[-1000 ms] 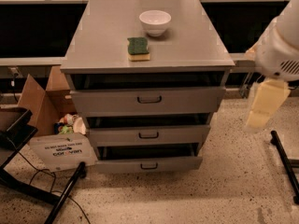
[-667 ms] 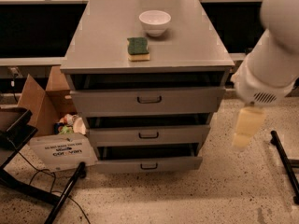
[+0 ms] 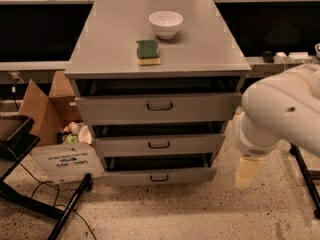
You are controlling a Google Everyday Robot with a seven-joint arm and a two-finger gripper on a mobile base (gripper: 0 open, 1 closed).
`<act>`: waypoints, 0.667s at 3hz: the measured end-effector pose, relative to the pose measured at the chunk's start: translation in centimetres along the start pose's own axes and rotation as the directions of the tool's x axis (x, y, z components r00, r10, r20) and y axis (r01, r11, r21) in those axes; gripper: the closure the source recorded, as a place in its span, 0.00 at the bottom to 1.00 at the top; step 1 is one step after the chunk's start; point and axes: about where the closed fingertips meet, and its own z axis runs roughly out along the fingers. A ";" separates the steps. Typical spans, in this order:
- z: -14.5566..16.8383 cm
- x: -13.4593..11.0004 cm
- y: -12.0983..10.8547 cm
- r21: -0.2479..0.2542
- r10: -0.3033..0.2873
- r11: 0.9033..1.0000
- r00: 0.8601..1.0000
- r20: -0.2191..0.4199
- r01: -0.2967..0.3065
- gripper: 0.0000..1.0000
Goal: Open bottom drawer
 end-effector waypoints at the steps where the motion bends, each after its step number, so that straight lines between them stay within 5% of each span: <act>1: 0.1 -0.9 -1.3 0.058 -0.005 0.998 0.999 0.036 0.003 0.00; 2: 0.2 -0.9 -1.3 0.058 -0.005 0.998 0.999 0.036 0.003 0.00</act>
Offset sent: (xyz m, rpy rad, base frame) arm 0.0139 0.0066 0.0008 0.0230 -0.0610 0.0139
